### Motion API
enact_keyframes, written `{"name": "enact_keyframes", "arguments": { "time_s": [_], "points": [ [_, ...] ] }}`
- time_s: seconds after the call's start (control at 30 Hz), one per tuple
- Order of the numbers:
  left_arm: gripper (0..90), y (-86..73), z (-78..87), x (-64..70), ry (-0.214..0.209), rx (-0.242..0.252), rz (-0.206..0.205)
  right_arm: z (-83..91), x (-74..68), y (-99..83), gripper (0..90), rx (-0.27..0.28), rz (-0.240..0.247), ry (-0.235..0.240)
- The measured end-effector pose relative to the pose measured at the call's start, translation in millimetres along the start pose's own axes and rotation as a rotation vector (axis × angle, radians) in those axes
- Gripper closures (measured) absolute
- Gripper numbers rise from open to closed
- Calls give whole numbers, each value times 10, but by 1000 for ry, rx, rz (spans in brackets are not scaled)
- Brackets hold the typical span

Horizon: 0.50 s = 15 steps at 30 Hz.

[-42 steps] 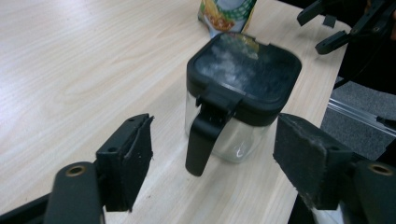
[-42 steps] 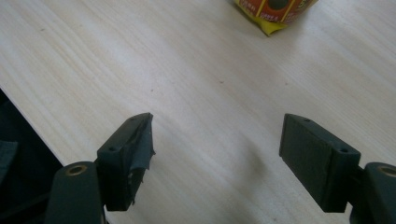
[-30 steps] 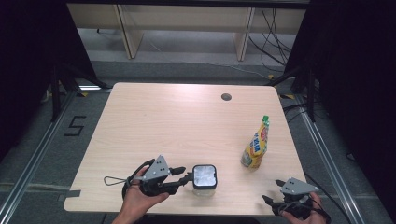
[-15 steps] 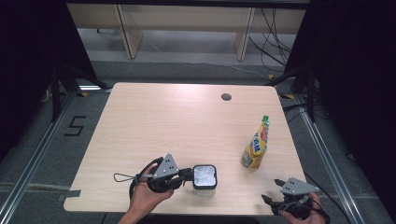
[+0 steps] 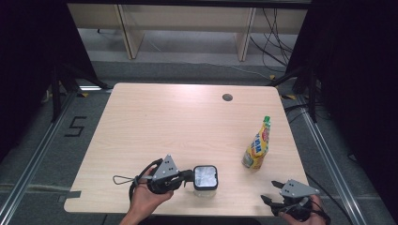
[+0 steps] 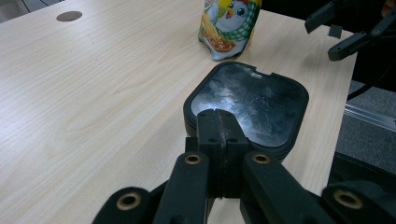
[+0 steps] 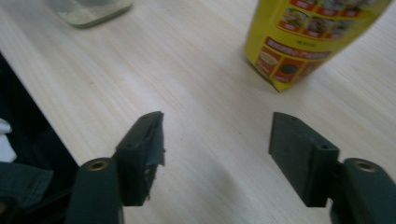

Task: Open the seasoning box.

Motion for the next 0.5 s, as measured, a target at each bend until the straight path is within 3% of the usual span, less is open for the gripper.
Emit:
{"name": "enact_keyframes", "arguments": {
  "time_s": [0.13,0.27,0.33,0.5],
  "points": [
    [891,-13,1,-7,-1,8,8,-18,-48,38,427,-1,8,15],
    [890,-24,9,-37,-10,3,-2,-19,-117,111,516,31,68,30],
    [890,-34,8,-26,-9,3,32,-7,-164,157,539,60,72,15],
    [891,-42,7,-44,-15,9,25,1,-240,262,582,150,86,22]
  ]
}}
Point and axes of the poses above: each handheld gripper's, and its own axes: z roughly backward along the jaws, y roughly out of its top, x roughly to its right, the point moved 1 cm from there along -z, roughly forward along the jaws, and after that the axes turned 15 degrees about y, right-handed, at the moved point
